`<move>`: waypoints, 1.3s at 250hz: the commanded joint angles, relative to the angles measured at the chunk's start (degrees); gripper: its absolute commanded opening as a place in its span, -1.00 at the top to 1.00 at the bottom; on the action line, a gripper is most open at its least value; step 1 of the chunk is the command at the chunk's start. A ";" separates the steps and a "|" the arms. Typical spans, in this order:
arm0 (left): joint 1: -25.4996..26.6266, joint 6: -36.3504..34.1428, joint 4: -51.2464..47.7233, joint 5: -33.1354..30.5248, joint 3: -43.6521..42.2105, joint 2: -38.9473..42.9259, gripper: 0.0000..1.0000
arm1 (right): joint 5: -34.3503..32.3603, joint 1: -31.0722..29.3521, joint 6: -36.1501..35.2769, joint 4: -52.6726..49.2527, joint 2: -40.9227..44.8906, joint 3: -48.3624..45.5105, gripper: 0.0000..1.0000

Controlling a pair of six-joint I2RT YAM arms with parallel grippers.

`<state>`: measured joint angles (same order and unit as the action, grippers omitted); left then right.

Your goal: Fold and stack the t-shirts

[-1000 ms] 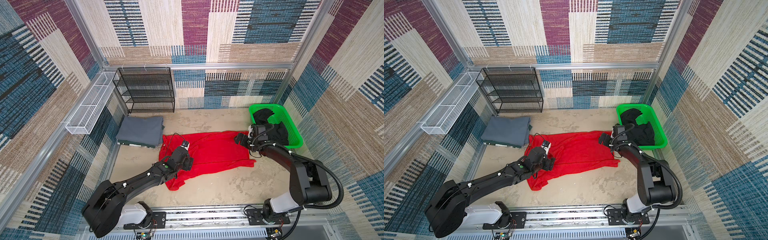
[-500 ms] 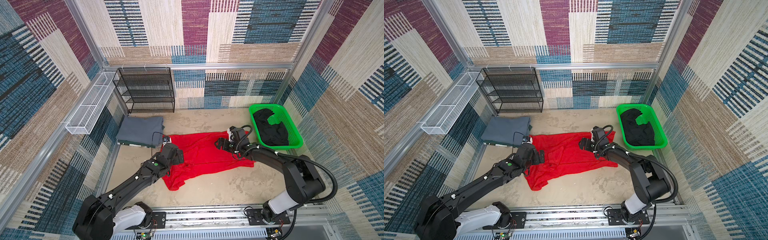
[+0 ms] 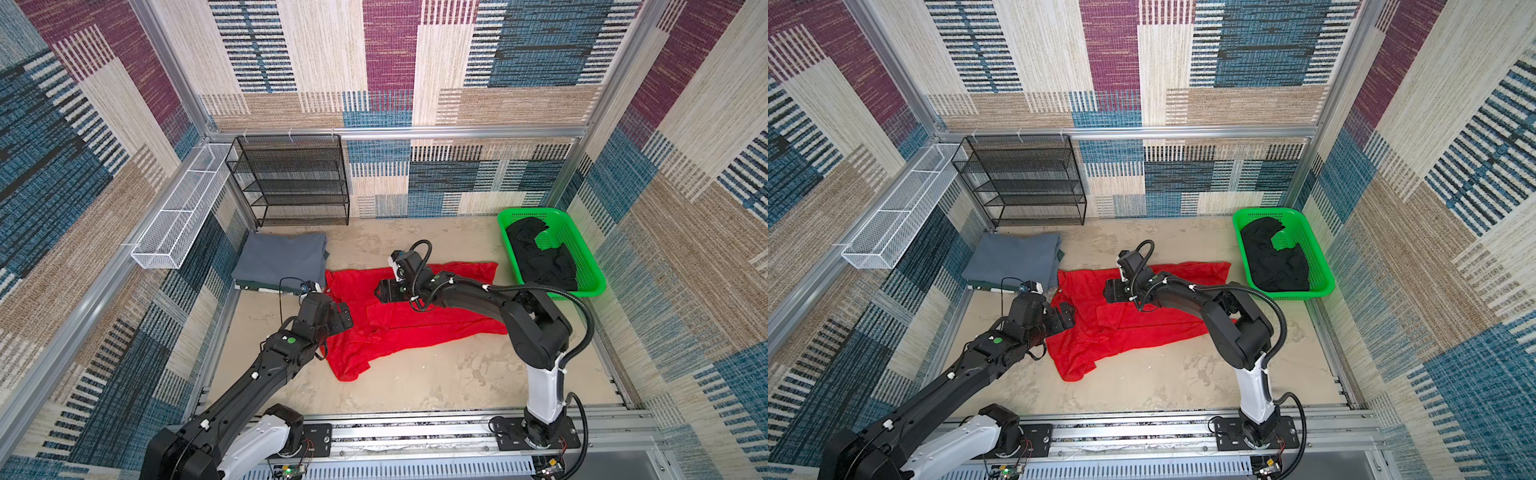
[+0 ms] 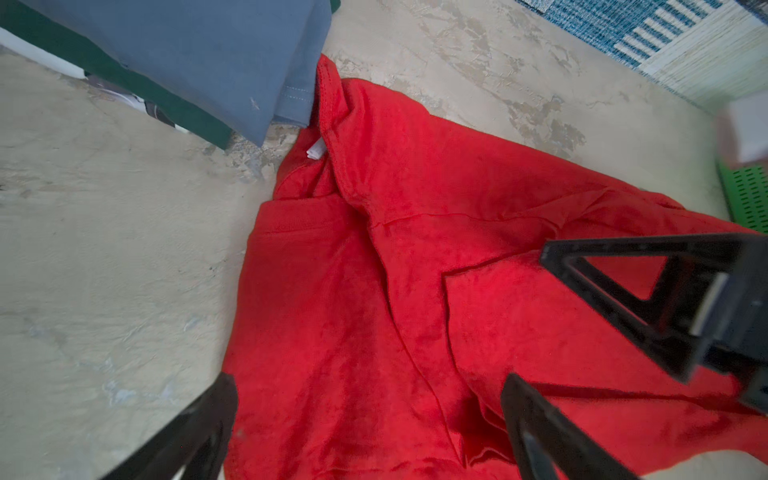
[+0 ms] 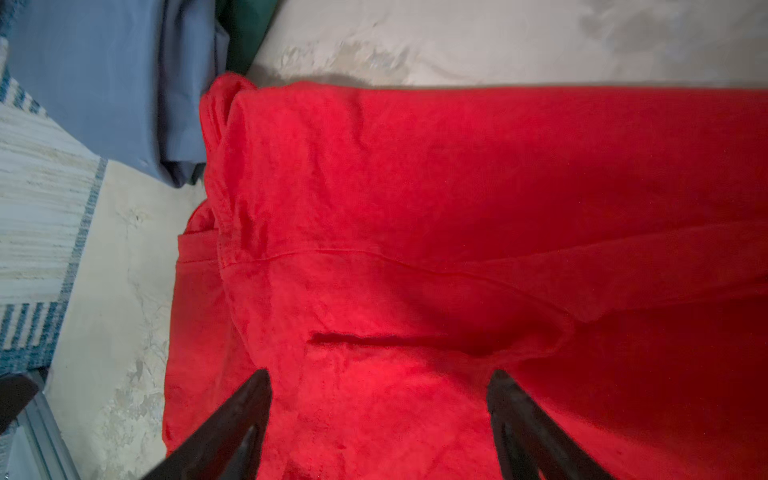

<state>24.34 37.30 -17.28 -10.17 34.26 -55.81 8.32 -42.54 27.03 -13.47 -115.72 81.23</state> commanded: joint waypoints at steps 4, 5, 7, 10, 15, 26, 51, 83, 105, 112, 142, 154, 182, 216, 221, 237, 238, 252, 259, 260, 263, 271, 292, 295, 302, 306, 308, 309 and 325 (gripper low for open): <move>-0.17 1.37 -1.17 0.32 -0.22 1.84 -0.99 | -5.77 -3.06 -3.97 -9.60 -5.30 8.03 -0.56; -0.17 1.37 -1.18 0.28 -0.28 1.89 -0.99 | -5.94 -3.15 -4.03 -9.88 -5.48 8.31 -0.56; -0.19 1.37 -1.18 0.25 -0.25 2.06 -0.99 | -6.30 -3.40 -4.12 -10.43 -5.87 8.90 -0.54; -0.21 1.37 -1.23 0.24 -0.31 2.22 -0.99 | -6.78 -3.68 -4.21 -11.11 -6.44 9.60 -0.53; -0.24 1.37 -1.33 0.25 -0.47 2.55 -0.99 | -7.42 -4.13 -4.55 -12.10 -7.32 10.19 -0.52; -0.25 1.38 -1.35 0.33 -0.75 3.05 -0.99 | -8.16 -4.84 -4.93 -13.58 -8.64 12.63 -0.52; -0.26 1.07 -1.31 0.24 -1.42 3.94 -0.99 | -9.45 -5.85 -5.30 -15.79 -10.65 16.05 -0.50; -0.27 0.78 -1.02 0.33 -2.58 4.94 -0.97 | -11.30 -6.39 -6.01 -20.79 -14.24 21.12 -0.33; -0.34 0.86 -0.52 0.42 -3.40 5.50 -0.96 | -14.22 -6.93 -6.35 -23.44 -15.50 23.29 -0.22; -0.34 0.80 -0.33 0.57 -3.64 5.53 -0.97 | -14.73 -7.03 -6.37 -23.61 -15.62 23.36 -0.19; -0.64 0.64 0.55 0.86 -4.36 5.29 -0.97 | -14.40 -7.12 -6.49 -23.26 -15.32 23.15 -0.01; -0.71 0.34 0.42 0.95 -4.38 5.17 -0.97 | -14.22 -7.24 -6.50 -23.50 -15.52 23.38 0.06; -0.88 0.06 0.69 1.10 -4.59 5.03 -0.96 | -14.80 -7.46 -6.07 -24.02 -15.37 23.40 0.28; -1.06 0.05 1.36 1.47 -5.12 4.98 -0.97 | -16.79 -7.55 -4.92 -24.67 -14.30 22.57 0.52; -1.19 0.10 1.45 1.56 -5.10 4.97 -0.97 | -17.15 -7.55 -4.74 -24.73 -14.00 22.38 0.58; -1.24 0.05 1.62 1.82 -5.25 4.85 -0.97 | -18.24 -7.51 -3.97 -24.66 -13.03 21.55 0.73; -1.23 0.05 1.63 1.87 -5.21 4.89 -0.97 | -18.29 -7.53 -3.94 -24.66 -13.04 21.49 0.74; -1.30 0.05 1.90 2.08 -5.35 4.78 -0.97 | -19.43 -7.55 -3.22 -24.67 -12.17 20.80 0.83; -1.33 -0.03 1.95 2.09 -5.43 4.71 -0.97 | -19.74 -7.55 -2.89 -24.60 -11.74 20.33 0.87; -1.32 -0.03 1.97 2.09 -5.43 4.73 -0.97 | -19.74 -7.55 -2.87 -24.59 -11.64 20.26 0.88; -1.36 -0.03 1.98 2.09 -5.43 4.69 -0.97 | -19.92 -7.55 -2.74 -24.57 -11.46 20.08 0.91; -1.46 -0.03 2.02 2.09 -5.43 4.65 -0.96 | -20.56 -7.55 -2.24 -24.55 -10.99 19.62 1.00; -1.49 -0.27 2.16 2.36 -5.43 4.49 -0.97 | -23.69 -7.55 -0.01 -24.11 -8.90 17.45 1.00; -1.56 -0.29 2.23 2.50 -5.39 4.48 -0.97 | -24.00 -7.55 0.22 -23.92 -8.54 17.08 1.00; -1.50 -0.38 2.34 2.57 -5.43 4.40 -0.97 | -24.46 -7.54 0.60 -23.48 -7.68 16.12 1.00; -1.62 -0.46 2.44 2.61 -5.38 4.35 -0.97 | -24.76 -7.55 0.91 -23.32 -7.19 15.57 1.00; -1.65 -0.47 2.47 2.62 -5.40 4.32 -0.96 | -24.86 -7.55 1.05 -23.28 -6.92 15.37 1.00; -1.66 -0.47 2.45 2.62 -5.37 4.31 -0.97 | -24.94 -7.55 1.12 -23.23 -6.81 15.28 1.00; -1.61 -0.63 2.64 2.76 -5.32 4.23 -0.97 | -25.94 -7.55 2.40 -23.17 -5.35 13.60 1.00</move>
<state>22.85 37.26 -16.23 -8.54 29.12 -51.35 -13.39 -50.13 25.74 -37.52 -123.96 97.03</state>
